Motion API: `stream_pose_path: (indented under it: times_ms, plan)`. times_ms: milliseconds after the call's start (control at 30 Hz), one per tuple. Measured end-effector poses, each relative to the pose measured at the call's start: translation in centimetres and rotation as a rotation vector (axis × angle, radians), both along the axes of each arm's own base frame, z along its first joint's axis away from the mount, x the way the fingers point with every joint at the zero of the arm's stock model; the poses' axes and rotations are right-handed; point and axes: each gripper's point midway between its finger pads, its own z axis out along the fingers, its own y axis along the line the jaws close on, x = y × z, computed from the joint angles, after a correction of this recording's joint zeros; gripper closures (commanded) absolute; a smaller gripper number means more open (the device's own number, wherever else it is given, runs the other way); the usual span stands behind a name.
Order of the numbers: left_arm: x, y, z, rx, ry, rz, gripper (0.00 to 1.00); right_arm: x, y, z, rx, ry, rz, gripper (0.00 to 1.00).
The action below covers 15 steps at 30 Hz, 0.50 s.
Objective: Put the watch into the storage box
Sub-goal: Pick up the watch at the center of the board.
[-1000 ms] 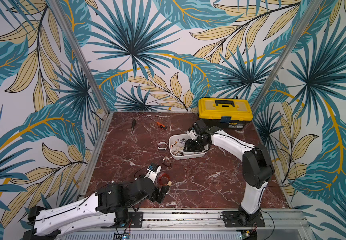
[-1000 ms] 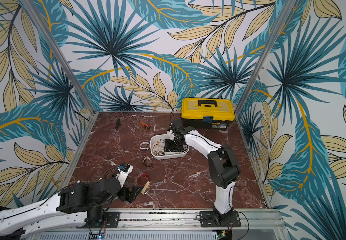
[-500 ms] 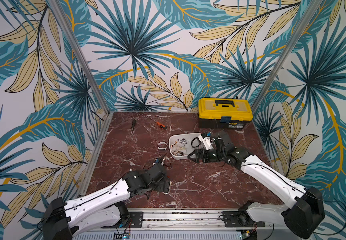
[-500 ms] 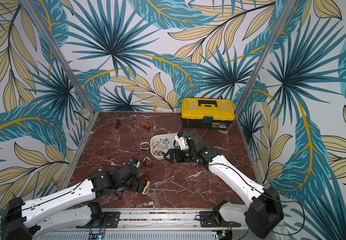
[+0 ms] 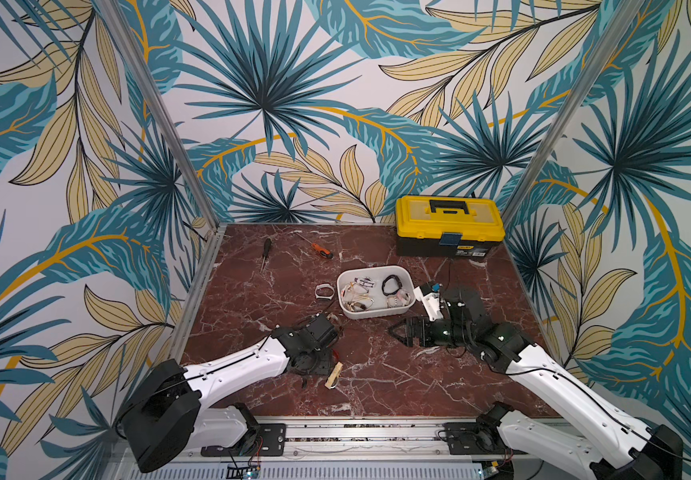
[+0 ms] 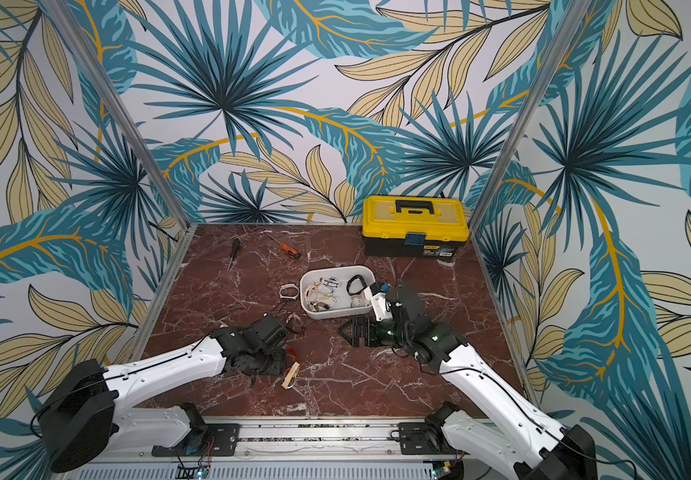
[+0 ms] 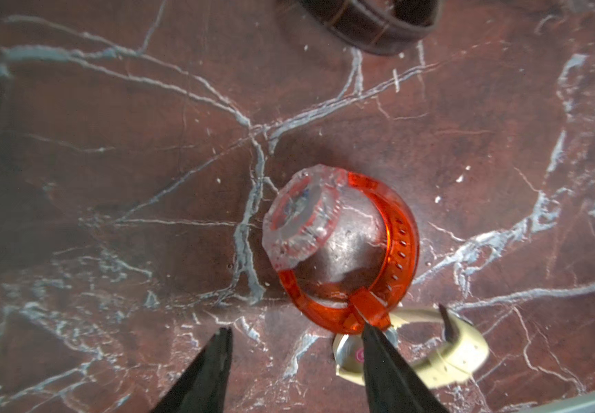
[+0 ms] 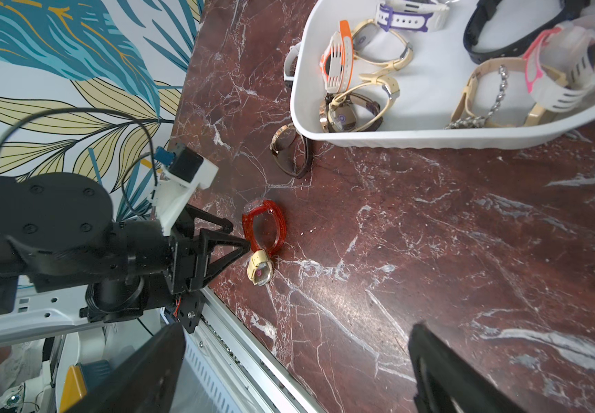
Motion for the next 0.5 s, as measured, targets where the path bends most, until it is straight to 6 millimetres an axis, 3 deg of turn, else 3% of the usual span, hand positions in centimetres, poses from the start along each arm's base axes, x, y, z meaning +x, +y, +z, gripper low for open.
stream_pose_path:
  times_ms: [500]
  plan:
    - [1.9,-0.5,-1.5,0.047,0.024,-0.032,0.75,-0.3,-0.4,-1.1,-0.013,0.023,-0.016,0.0]
